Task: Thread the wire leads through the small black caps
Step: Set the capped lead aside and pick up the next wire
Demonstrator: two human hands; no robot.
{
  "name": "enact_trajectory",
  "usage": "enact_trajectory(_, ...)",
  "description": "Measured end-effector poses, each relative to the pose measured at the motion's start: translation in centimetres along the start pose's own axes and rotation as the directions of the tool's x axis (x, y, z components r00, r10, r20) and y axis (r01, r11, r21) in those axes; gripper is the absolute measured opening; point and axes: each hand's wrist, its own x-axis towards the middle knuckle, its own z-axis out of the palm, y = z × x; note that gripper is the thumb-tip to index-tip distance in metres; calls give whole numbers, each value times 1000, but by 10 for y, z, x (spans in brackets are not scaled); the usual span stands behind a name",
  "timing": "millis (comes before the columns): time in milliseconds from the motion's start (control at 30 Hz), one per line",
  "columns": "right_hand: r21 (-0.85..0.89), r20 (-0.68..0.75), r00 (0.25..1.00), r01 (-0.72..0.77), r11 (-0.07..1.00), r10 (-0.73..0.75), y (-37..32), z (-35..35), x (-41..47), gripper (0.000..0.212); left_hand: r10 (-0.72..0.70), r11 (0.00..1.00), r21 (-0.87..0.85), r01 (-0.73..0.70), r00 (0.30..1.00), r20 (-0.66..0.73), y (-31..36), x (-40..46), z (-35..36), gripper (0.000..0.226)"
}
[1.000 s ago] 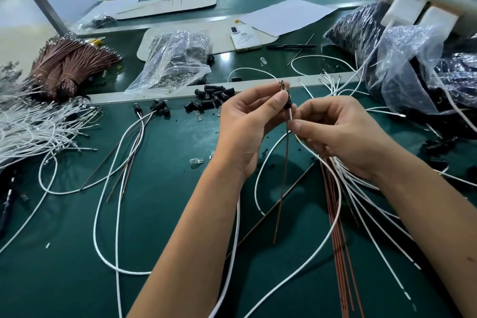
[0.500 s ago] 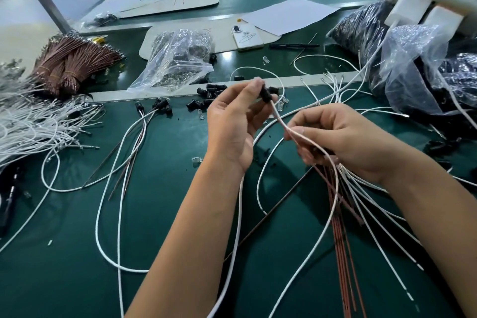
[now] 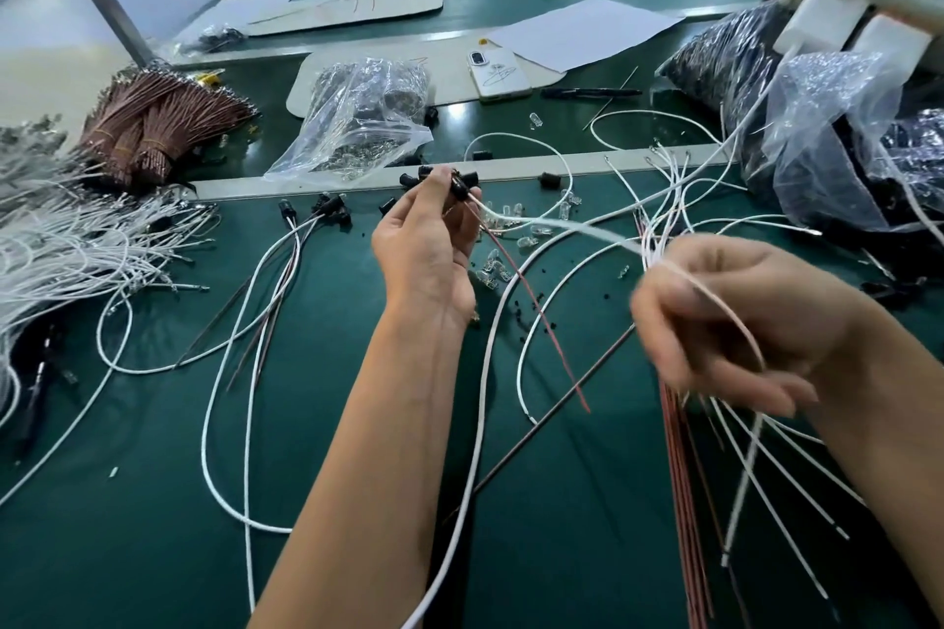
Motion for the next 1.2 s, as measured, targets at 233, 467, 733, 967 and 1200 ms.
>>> enact_trajectory(233,-338,-141,984,-152,929,110,-3,4,3,12,-84,989,133,69,990,111,2,-3,2,10)
enact_trajectory(467,-271,-712,656,72,960,-250,13,-13,30,30,-98,894,439,-92,915,392,-19,-25,14,17)
enact_trajectory(733,-327,-732,614,64,943,-295,20,-21,30,25,-39,853,488,-186,909,416,-25,-28,15,22)
enact_trajectory(967,-343,-749,589,46,938,-303,20,-18,32,13,-94,845,503,-180,877,472,-23,-24,11,10)
enact_trajectory(1200,-372,-738,595,36,928,-319,19,-16,32,18,-150,872,471,-133,843,516,-18,-20,6,10)
